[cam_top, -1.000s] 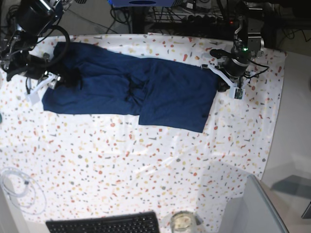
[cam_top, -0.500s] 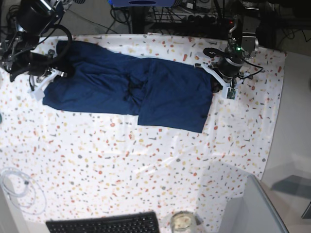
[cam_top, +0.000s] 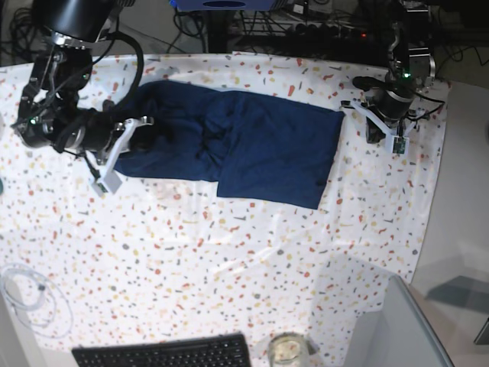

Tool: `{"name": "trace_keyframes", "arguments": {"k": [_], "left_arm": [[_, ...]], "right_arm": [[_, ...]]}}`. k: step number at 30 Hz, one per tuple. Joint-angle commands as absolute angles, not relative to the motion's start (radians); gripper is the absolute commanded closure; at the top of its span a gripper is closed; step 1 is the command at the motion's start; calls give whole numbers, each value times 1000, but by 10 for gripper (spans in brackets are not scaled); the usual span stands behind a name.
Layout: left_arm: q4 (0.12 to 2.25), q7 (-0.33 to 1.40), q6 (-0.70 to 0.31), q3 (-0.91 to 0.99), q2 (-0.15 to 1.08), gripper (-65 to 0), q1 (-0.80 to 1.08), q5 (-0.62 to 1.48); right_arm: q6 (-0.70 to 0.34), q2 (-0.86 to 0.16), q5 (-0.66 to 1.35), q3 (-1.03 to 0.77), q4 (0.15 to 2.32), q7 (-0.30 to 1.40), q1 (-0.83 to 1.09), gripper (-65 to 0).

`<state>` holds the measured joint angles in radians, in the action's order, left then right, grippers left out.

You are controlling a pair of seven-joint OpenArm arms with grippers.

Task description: Layout the t-shirt on the table in an organized manner, then fold the t-shirt properly

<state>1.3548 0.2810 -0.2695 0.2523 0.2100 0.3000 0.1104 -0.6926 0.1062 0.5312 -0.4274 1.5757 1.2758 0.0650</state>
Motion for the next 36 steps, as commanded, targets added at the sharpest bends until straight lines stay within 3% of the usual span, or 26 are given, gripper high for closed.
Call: {"name": "trace_keyframes", "arguments": {"k": [1,4,11,20,31,36], "left_arm": [[1380,265,-265,257,232,0,306,119],[1380,265,-265,266,249,0,314,119],[1380,265,-265,415,251,0,364,113],[1409,265,-265,604,274,0,460,113],[1495,265,-265,668,265,0,530,113],[1491,266,-265,667,263,0,530,113]], "right_arm": [[-698,108,549,-397,1600,1270,56,0],[-693,113,550,-295,1603,1270,44,0],[-565,128,562,-76,1596,1221,-1,0],[-314,127,759,186,1423,1044,-97,0],[-289,128,800,433,1202,785,-185,0],[-274,134,800,472,1201,768,-208,0]]}}
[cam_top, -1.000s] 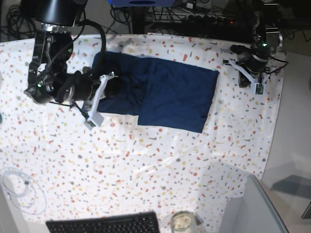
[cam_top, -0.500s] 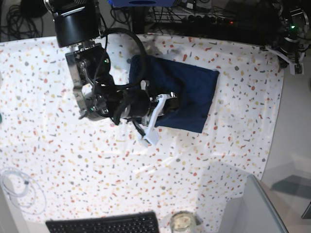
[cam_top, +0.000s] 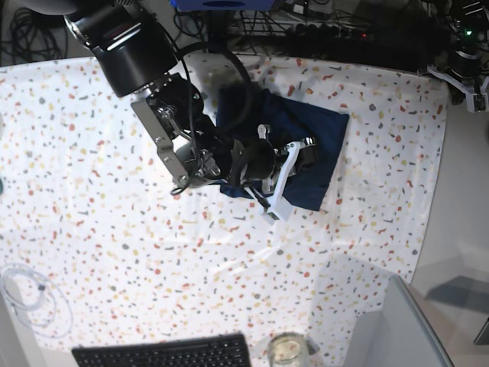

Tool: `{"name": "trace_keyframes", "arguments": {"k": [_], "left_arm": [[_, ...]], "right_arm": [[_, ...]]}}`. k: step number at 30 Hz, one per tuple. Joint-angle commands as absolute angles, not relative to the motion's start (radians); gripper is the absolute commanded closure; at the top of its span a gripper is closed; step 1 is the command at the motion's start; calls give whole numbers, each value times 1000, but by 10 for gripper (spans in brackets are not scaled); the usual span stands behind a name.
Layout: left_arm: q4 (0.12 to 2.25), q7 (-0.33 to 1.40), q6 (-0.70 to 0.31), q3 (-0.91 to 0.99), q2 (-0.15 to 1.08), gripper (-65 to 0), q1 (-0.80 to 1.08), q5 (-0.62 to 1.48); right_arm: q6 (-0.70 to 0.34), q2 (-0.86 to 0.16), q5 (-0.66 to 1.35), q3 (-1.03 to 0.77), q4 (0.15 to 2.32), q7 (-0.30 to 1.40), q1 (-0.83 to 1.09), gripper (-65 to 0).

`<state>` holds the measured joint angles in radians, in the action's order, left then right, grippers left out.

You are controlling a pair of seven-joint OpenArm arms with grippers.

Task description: Layout the t-shirt on the table in an organized manner, then fold the t-shirt properly

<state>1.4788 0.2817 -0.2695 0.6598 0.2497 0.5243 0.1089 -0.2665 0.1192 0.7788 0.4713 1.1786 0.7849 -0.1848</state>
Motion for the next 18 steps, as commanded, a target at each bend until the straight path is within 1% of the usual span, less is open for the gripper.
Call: {"name": "trace_keyframes", "arguments": {"k": [1,4,11,17,18], "left_arm": [[1491,268,-265,665,263,0,530,113],[1491,269,-265,659,263,0,529,113],[1491,269,-265,657,251,0,524,113],[1491,271,-265,657,249,0,526,113],[1491,271,-265,657,249,0,527,113]], "right_arm": [[-245,137,800,472,1201,768,-209,0],[-197,139,800,473,1202,768,-219,0],[-191,140,800,473,1162,754,-239,0],[-188,140,800,598,1161,639,-240,-6],[-188,140,800,613,1161,630,-240,-29]]}}
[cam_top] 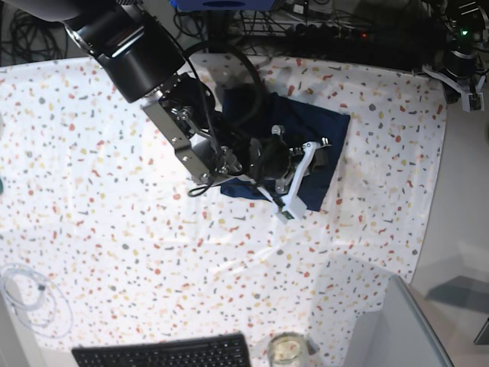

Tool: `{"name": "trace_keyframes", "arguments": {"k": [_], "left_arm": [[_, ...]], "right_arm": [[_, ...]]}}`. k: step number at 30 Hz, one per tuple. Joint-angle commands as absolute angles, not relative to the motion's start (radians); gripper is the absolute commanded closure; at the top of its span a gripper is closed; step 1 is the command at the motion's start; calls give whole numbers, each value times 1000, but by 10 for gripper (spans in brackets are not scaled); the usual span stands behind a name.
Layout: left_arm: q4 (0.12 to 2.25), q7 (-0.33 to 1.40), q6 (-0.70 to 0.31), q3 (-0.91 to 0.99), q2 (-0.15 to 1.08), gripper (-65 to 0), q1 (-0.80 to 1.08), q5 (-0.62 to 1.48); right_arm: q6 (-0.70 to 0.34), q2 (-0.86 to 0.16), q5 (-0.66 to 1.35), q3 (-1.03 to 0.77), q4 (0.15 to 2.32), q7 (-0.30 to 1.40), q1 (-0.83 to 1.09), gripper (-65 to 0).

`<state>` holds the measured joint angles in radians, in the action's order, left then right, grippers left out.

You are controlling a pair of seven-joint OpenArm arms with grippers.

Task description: Layout the t-shirt on the table in an organized manner, then fold the t-shirt properly

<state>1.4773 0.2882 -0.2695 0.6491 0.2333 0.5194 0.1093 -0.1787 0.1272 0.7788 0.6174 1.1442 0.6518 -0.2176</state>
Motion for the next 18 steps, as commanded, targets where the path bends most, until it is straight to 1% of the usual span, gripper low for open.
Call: {"name": "trace_keyframes", "arguments": {"k": [1,6,8,10,14,18], "left_arm": [[1491,271,-265,657,249,0,529,113],[1489,271,-265,659,249,0,532,113],[1489,271,-265,661,249,0,532,113],[1489,271,-265,661,249,0,532,113],[1489,271,-265,659,249,0,532,113],[1489,271,-265,657,249,0,532,113]], "right_arm": [[-188,140,800,625,1161,621,-240,-63],[-188,140,800,668,1161,579,-240,-377],[-188,140,800,693,1161,568,-248,-453],[-188,139,800,722,1161,565,-259,-456],[-188,140,800,745,1161,564,-280,-425],[-188,140,800,743,1158,564,-295,-426]]}}
